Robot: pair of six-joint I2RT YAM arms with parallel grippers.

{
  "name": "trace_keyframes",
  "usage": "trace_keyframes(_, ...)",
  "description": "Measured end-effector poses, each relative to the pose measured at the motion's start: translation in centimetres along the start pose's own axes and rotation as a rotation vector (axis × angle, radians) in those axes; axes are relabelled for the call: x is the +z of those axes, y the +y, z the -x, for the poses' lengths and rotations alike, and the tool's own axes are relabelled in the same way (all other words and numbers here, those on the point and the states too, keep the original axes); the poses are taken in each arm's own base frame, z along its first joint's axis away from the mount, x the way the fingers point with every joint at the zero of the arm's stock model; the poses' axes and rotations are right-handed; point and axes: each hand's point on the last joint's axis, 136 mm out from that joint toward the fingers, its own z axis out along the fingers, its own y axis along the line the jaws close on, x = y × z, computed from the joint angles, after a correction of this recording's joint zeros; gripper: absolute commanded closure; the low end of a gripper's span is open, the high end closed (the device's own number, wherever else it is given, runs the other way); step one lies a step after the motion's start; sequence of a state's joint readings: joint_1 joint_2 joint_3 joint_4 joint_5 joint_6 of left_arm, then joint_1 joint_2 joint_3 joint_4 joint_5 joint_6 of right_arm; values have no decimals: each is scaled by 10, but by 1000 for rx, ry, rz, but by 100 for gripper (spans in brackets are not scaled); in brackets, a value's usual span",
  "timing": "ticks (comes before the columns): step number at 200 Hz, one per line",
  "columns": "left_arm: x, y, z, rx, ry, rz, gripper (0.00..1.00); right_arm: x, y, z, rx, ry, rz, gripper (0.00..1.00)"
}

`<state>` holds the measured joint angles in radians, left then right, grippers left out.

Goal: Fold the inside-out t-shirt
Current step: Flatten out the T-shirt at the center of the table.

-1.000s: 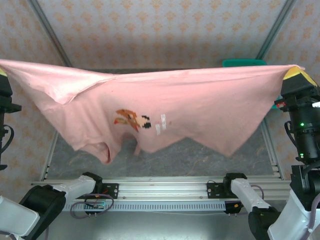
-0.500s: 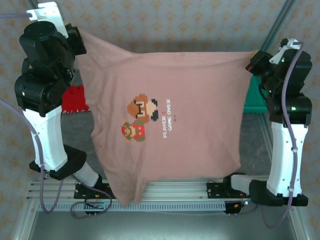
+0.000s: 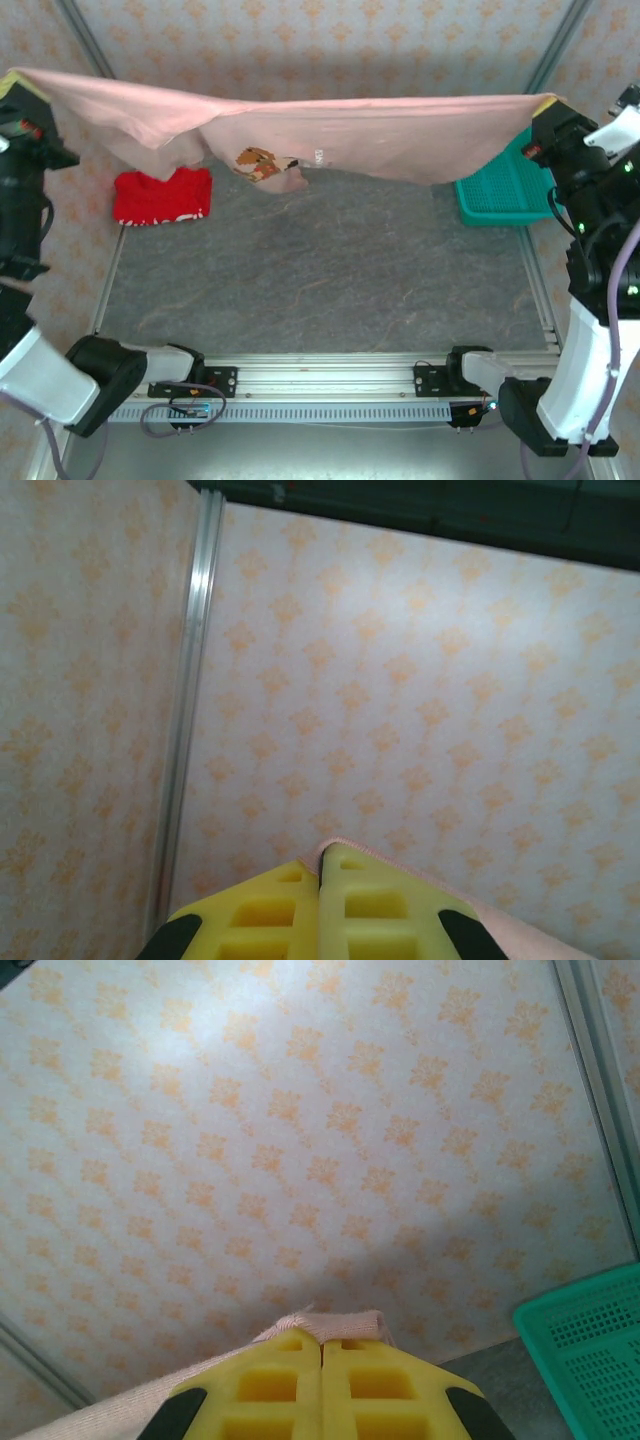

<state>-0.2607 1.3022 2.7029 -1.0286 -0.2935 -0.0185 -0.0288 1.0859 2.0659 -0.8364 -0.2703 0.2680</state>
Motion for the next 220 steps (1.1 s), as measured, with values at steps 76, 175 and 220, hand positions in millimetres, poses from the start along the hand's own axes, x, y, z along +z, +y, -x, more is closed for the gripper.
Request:
trace_keyframes(76, -29, 9, 0, -23, 8, -34, 100, -53, 7, -1, -2, -16, 22, 100)
trace_keyframes(175, 118, -30, -105, 161, 253, 88, 100, 108, -46, -74, 47, 203, -95, 100)
trace_keyframes(220, 183, -13, -136, 91, 277, 114, 100, 199, -49, -93, 77, 263, -84, 100)
